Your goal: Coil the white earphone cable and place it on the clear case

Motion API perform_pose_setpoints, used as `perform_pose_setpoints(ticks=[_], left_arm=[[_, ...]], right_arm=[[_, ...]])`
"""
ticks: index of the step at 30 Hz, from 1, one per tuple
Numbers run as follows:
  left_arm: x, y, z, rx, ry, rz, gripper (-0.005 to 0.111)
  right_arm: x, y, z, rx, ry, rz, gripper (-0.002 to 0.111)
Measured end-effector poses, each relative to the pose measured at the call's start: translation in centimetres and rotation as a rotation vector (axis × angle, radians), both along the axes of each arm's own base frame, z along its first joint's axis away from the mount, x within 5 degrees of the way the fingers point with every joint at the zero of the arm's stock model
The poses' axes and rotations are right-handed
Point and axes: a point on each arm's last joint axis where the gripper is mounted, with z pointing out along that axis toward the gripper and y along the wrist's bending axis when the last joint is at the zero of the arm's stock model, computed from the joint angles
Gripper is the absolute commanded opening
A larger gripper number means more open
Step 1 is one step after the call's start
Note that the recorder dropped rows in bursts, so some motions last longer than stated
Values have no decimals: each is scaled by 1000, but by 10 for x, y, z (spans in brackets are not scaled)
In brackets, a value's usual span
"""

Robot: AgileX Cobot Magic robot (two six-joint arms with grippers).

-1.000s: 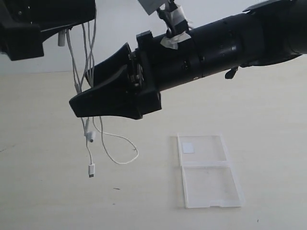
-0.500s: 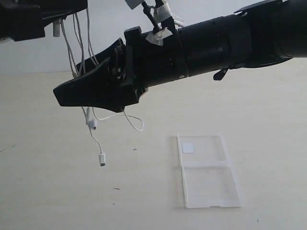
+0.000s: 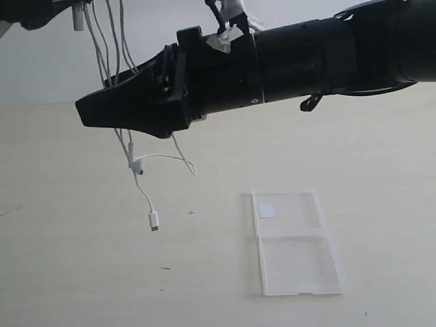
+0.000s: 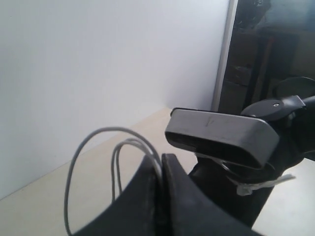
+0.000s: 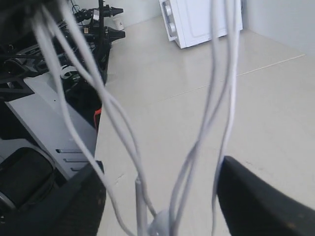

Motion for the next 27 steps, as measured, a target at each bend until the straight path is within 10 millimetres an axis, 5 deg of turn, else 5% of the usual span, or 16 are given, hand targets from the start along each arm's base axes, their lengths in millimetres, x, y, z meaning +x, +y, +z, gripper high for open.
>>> perform_pose_setpoints(ticks=[3, 10, 27], left_arm=[[0, 0, 0, 0, 1, -6, 0], [0, -1, 0, 0, 1, -8, 0], [-1, -1, 0, 0, 1, -10, 0]], right_arm=[[0, 0, 0, 0, 2, -5, 46], [3, 0, -1, -12, -1, -33, 0], [9, -1, -2, -26, 1, -104, 0]])
